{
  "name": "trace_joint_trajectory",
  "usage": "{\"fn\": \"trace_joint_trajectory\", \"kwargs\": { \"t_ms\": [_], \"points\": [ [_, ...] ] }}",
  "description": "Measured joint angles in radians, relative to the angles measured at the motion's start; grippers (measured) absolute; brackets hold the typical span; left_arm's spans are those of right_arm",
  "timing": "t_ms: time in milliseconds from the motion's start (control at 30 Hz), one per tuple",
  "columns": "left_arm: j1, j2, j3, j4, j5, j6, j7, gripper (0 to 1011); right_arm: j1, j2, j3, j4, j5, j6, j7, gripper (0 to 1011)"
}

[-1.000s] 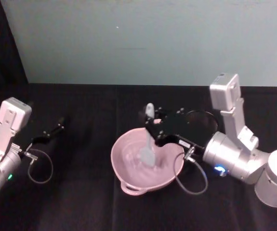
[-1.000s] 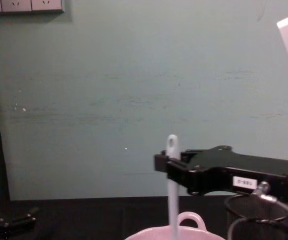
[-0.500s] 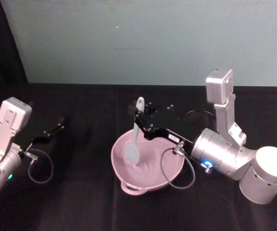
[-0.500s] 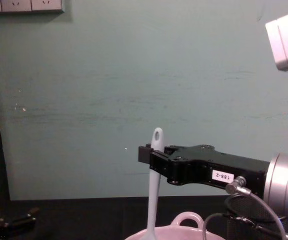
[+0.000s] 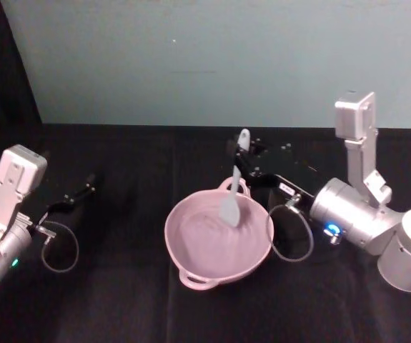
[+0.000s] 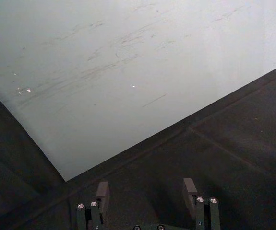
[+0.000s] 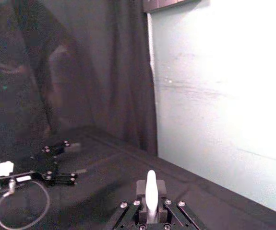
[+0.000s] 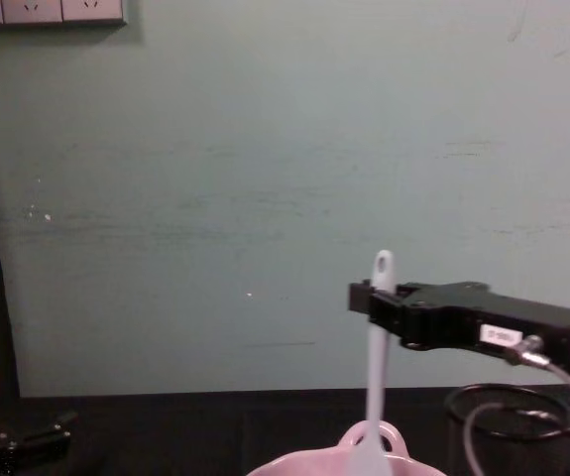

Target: Use the one hand to pick up the spoon and stir the clear water in the bowl.

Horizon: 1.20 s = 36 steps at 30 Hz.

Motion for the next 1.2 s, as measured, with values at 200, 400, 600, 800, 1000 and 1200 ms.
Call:
{"fn": "trace_joint_trajectory", "kwargs": {
  "t_ms": [200, 400, 600, 800, 1000, 1200],
  "points": [
    [0.0, 0.0, 0.0, 0.0, 0.0, 0.0, 0.0, 1005, -0.019, 0.033, 0.01, -0.047, -0.026, 0.016, -0.014, 120],
    [0.0, 0.0, 0.0, 0.0, 0.0, 0.0, 0.0, 1005, -0.032, 0.059, -0.01, -0.103, -0.065, 0.04, -0.011, 120],
    [0.0, 0.0, 0.0, 0.0, 0.0, 0.0, 0.0, 1005, -0.04, 0.058, -0.044, -0.135, -0.086, 0.054, 0.012, 120],
    [0.0, 0.0, 0.0, 0.0, 0.0, 0.0, 0.0, 1005, -0.046, 0.04, -0.075, -0.151, -0.089, 0.056, 0.03, 120],
    [0.0, 0.0, 0.0, 0.0, 0.0, 0.0, 0.0, 1005, -0.029, 0.01, -0.086, -0.116, -0.075, 0.04, 0.045, 120],
    [0.0, 0.0, 0.0, 0.0, 0.0, 0.0, 0.0, 1005, 0.016, -0.041, -0.084, -0.01, -0.032, 0.01, 0.064, 120]
  ]
}}
